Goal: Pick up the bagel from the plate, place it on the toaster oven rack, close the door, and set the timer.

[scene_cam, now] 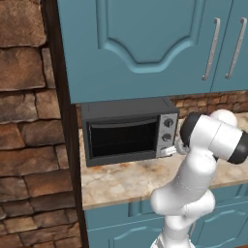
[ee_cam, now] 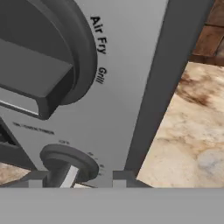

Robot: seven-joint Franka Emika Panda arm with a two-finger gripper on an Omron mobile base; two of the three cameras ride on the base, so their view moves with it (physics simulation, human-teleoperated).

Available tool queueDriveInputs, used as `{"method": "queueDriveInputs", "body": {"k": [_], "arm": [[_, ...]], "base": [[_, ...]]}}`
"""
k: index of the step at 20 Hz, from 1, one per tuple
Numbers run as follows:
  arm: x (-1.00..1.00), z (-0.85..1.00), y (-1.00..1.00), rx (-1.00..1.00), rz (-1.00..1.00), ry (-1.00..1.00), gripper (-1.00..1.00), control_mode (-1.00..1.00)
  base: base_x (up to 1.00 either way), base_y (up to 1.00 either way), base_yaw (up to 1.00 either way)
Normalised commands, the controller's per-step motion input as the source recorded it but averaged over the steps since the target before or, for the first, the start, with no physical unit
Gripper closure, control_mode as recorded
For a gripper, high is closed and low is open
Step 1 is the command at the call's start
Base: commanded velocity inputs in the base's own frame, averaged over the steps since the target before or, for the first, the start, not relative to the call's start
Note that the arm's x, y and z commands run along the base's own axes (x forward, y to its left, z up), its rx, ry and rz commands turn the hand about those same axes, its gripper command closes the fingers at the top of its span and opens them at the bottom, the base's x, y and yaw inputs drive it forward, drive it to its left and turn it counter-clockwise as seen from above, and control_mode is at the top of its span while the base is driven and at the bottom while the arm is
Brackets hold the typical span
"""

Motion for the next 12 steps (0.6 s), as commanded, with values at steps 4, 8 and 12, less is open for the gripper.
{"method": "queueDriveInputs", "body": {"k": [4,8,12], "arm": [[-0.01,-0.45,-0.72,0.0,-0.16,0.03,1.0,-1.0],[-0.12,-0.23,-0.51,0.0,-0.15,0.02,1.0,-1.0],[-0.17,0.0,-0.4,0.0,-0.15,0.01,1.0,-1.0]], "base": [[0.0,0.0,0.0],[0.0,0.0,0.0],[0.0,0.0,0.0]]}}
